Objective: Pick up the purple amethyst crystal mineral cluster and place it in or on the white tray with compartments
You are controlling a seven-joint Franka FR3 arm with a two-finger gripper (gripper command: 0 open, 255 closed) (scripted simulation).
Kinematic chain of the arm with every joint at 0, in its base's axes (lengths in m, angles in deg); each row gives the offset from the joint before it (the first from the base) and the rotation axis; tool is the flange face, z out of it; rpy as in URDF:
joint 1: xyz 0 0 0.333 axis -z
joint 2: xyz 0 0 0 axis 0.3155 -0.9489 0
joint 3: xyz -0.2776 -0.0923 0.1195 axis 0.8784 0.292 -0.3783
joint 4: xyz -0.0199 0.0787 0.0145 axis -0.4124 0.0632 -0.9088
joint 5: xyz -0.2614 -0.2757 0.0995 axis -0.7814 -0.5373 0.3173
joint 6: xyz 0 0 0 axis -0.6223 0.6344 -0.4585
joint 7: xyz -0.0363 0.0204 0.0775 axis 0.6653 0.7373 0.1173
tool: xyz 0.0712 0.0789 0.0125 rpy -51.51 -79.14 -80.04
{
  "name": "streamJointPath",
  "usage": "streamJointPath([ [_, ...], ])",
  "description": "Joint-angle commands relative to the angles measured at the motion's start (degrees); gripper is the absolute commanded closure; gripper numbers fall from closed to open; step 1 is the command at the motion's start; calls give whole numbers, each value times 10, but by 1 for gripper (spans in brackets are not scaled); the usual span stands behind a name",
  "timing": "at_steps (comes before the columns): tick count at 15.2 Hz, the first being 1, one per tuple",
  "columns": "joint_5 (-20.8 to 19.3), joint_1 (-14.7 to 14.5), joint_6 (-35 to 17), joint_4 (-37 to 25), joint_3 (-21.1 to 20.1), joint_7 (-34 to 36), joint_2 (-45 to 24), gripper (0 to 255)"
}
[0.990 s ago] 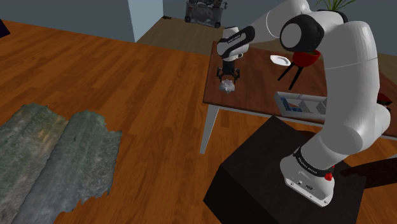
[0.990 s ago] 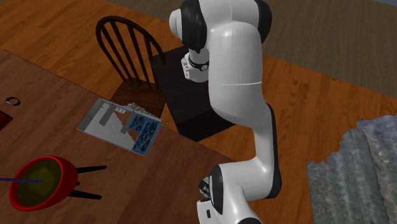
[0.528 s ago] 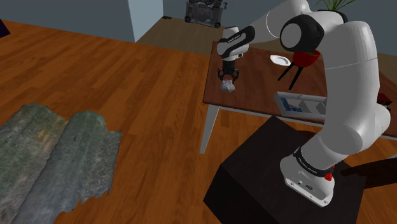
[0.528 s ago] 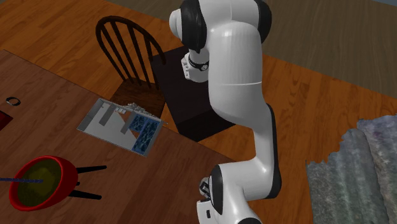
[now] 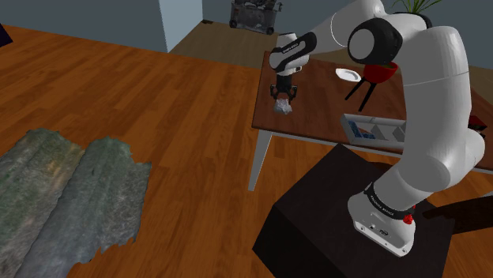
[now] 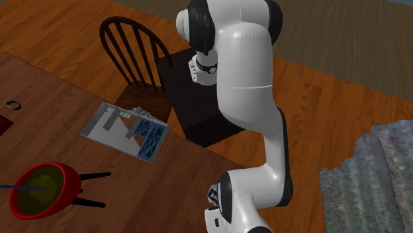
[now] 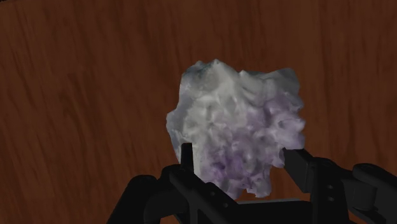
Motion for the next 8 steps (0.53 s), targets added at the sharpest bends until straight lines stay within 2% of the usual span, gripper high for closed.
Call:
streamJointPath([
  [1, 0, 0, 5, 1, 0, 0, 4, 255],
  [8, -3, -2, 39, 0, 2, -2, 38, 255],
])
